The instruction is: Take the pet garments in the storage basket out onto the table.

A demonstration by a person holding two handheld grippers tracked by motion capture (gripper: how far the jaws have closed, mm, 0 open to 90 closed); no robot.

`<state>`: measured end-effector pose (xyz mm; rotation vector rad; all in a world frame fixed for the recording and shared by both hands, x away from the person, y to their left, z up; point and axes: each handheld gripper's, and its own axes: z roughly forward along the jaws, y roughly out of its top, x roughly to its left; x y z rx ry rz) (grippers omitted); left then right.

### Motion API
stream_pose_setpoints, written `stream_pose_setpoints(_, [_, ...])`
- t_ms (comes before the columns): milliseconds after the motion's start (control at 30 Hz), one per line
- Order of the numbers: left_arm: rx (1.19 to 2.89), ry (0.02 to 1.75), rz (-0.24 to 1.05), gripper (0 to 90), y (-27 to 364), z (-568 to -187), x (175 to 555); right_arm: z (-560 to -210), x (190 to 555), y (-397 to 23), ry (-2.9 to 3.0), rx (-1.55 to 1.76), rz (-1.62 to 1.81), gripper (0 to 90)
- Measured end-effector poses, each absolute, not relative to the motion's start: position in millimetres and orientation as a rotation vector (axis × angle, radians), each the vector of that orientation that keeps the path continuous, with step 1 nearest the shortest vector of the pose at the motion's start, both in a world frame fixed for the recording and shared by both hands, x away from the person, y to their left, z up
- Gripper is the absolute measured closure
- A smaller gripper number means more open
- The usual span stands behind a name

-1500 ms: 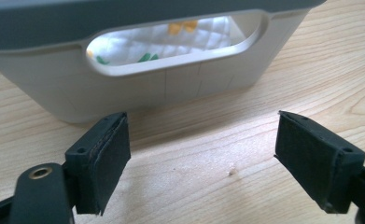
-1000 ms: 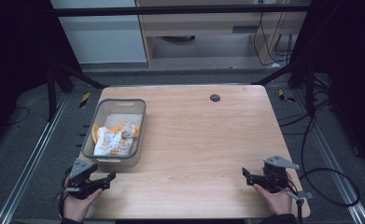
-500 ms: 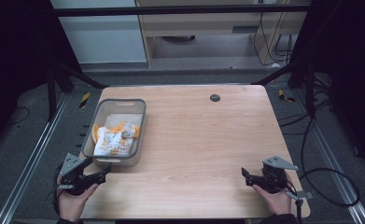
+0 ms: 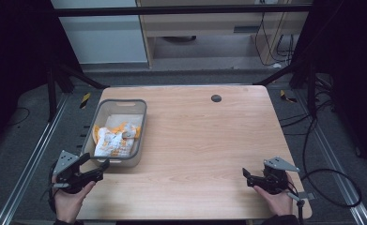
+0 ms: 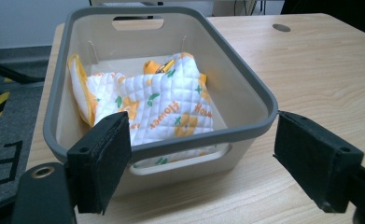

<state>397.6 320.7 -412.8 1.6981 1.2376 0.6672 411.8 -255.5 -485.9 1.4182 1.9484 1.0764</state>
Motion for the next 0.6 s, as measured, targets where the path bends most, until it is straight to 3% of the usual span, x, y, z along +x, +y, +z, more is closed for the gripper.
stream_pose_setpoints(600, [1.692, 1.221, 0.689, 17.2, 323, -393, 409, -487, 412, -255, 1.941, 1.398, 1.07, 10.4])
